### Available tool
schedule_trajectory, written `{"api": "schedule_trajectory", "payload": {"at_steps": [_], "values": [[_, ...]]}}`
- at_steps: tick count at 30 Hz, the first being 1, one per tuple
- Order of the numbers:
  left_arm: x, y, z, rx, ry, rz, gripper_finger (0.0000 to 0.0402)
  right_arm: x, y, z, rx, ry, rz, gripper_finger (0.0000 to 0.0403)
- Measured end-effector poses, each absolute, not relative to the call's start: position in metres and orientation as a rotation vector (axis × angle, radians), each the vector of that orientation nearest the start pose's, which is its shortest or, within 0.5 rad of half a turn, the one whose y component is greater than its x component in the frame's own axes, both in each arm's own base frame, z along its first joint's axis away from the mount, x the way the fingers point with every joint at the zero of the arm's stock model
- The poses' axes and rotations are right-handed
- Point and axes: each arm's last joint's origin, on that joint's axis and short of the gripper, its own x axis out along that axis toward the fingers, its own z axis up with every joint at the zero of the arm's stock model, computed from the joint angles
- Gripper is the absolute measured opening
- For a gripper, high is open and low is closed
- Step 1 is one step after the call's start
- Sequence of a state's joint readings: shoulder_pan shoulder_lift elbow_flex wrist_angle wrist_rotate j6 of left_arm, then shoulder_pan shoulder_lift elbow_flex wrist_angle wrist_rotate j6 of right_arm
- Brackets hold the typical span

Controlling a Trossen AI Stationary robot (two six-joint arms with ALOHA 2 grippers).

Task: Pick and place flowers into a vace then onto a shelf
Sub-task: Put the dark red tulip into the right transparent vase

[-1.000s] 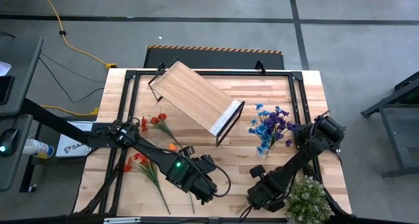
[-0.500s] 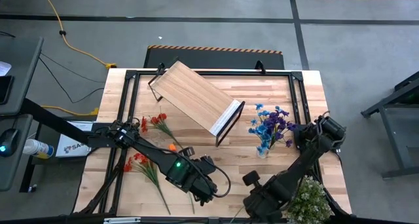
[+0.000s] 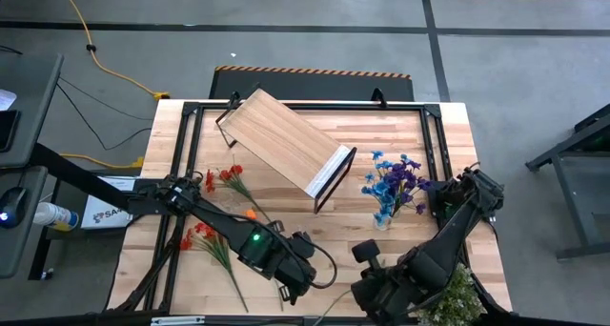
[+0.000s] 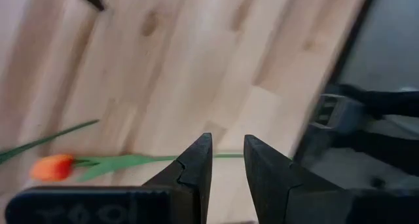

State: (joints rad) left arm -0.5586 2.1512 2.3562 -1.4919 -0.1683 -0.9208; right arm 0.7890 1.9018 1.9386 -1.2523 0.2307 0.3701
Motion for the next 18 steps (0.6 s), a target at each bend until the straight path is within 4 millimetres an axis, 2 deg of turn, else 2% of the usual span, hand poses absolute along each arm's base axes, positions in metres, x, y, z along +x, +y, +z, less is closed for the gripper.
{"api": "schedule_trajectory", "payload": {"at_steps": [5, 11, 18], "values": [[0.346, -0.219, 0.365, -0.368, 1.141, 0.158, 0.0124, 0.268, 0.270, 0.344, -0.246, 1.100, 0.258, 0.0000], [0.328, -0.207, 0.396, -0.420, 1.066, 0.136, 0.0124, 0.259, 0.281, 0.354, -0.229, 1.047, 0.273, 0.0000], [0.312, -0.197, 0.417, -0.461, 1.041, 0.097, 0.0124, 0.250, 0.286, 0.384, -0.301, 0.879, 0.253, 0.0000]]}}
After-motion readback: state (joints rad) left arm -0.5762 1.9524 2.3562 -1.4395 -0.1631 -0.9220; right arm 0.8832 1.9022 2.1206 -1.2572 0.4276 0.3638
